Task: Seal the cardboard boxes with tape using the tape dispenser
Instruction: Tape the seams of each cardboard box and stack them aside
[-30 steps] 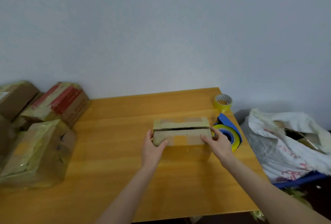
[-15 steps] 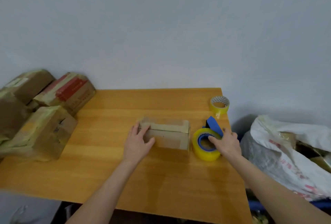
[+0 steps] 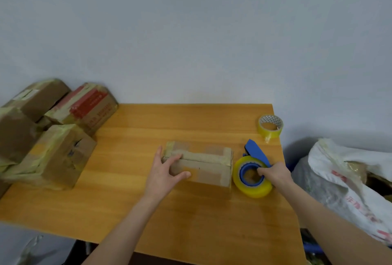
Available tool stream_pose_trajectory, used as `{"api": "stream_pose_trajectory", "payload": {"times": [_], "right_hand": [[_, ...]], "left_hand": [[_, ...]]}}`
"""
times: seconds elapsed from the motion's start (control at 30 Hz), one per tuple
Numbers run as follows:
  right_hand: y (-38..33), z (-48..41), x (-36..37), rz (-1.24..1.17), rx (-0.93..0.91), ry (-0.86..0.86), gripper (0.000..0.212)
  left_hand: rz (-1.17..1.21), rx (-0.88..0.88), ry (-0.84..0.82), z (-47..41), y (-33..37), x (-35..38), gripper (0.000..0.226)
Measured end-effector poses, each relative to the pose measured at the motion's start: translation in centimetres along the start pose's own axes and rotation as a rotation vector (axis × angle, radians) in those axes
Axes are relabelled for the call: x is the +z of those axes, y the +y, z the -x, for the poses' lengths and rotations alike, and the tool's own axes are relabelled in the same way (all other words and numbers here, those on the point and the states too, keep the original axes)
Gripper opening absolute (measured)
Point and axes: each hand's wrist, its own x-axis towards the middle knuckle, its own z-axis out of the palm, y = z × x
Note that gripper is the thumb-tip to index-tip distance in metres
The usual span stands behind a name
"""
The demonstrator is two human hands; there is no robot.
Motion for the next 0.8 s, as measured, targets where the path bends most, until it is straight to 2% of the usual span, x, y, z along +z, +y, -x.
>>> {"api": "stream_pose_trajectory", "payload": {"times": [0.07, 0.17, 0.23, 0.3, 0.47, 0.53, 0.67, 0.8], "right_hand": [[-0.5, 0.1, -0.3, -0.083, 0.023, -0.048, 0.024], [-1.0, 1.3, -0.7, -0.313, 0.112, -0.159, 0.034], [-1.4, 2.7, -1.3, -0.432, 0.145, -0.205, 0.020], [-1.7, 3.1, -1.5, -0.479, 0.133, -0.213, 0.020], [-4.5, 5.1, -3.6, -0.207, -0.171, -0.039, 0.060], [-6.5, 7.2, -6.0, -0.169, -0.297, -0.015, 0.062], [-10.5, 10.7, -8.0, -0.114, -0.476, -0.122, 0.058], [-13.4, 13.4, -4.1, 0.004, -0.612, -0.279, 0.065]], "left_hand": [[0.059, -0.038, -0.047, 0.0, 0.3, -0.1, 0.061], [0.043, -0.034, -0.031, -0.3, 0.5, -0.2, 0.062], [0.037, -0.028, -0.028, -0.5, 0.3, -0.3, 0.061], [0.033, -0.017, -0.041, -0.7, -0.2, -0.6, 0.061], [0.059, -0.004, -0.039, -0.6, -0.6, -1.0, 0.064], [0.060, 0.007, -0.036, -0.3, 0.0, -0.6, 0.065], [0.116, 0.013, -0.051, -0.1, 0.8, 0.1, 0.086], [0.076, -0.029, -0.061, -0.4, 0.9, 0.4, 0.096]]}}
